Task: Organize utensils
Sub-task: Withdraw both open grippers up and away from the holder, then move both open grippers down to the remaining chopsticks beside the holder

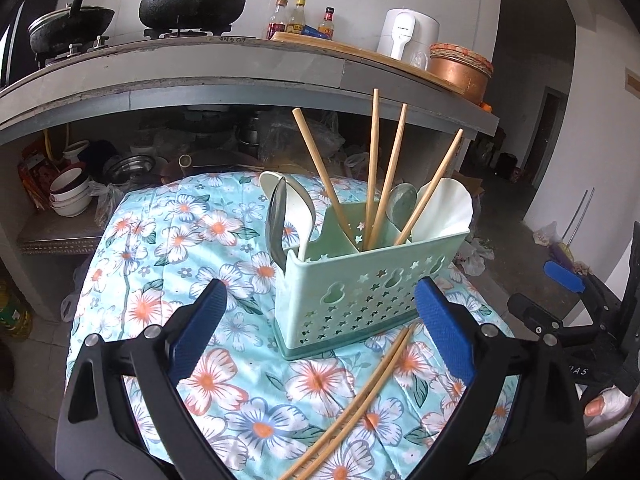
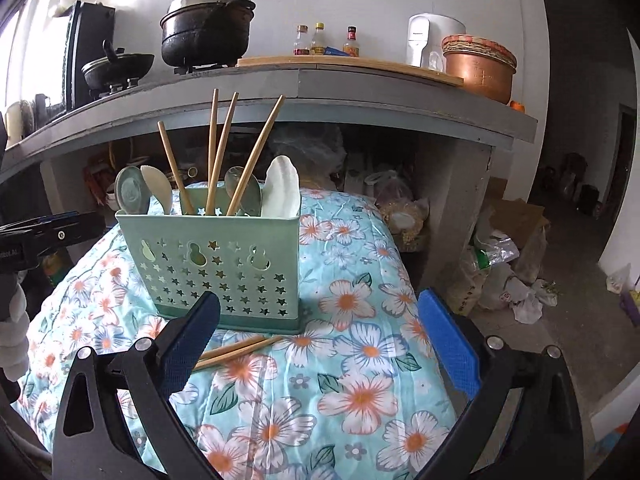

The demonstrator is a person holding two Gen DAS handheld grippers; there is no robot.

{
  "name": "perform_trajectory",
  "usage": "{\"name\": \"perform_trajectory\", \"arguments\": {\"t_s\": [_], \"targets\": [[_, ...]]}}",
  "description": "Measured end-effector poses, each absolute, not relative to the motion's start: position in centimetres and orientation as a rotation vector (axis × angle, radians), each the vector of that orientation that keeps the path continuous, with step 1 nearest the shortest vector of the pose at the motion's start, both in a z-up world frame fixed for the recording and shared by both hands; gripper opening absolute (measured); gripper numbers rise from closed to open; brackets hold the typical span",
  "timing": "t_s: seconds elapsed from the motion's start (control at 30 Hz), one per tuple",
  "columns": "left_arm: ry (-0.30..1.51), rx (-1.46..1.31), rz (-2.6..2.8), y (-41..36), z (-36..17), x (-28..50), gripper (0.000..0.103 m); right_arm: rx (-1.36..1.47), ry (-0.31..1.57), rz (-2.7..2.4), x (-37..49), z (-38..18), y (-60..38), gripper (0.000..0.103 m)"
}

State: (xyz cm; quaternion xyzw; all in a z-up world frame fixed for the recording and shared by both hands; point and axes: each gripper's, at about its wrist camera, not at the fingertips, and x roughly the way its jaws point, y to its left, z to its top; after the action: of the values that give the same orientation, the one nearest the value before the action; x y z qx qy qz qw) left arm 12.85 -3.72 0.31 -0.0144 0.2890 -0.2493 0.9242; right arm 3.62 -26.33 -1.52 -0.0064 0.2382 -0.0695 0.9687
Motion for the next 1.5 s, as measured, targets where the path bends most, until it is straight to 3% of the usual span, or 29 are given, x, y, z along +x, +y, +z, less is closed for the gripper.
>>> {"name": "perform_trajectory", "arguments": {"t_s": [0.33, 1.2, 1.5], "targets": [[0.612, 0.002, -0.512, -4.8, 0.1, 12.9, 0.091, 0.045, 0.451, -0.146, 3.3, -1.3, -27.4, 0.097], [0.719, 0.163, -0.478, -7.8, -2.2, 13.1, 0.091, 0.204, 0.650, 0.009, 5.1, -3.5, -28.0, 0.097], [0.843, 0.247, -0.367, -8.4, -4.6, 14.1, 0.091, 0.251, 0.696, 0.034, 5.2, -4.2, -28.5, 0.097]]}}
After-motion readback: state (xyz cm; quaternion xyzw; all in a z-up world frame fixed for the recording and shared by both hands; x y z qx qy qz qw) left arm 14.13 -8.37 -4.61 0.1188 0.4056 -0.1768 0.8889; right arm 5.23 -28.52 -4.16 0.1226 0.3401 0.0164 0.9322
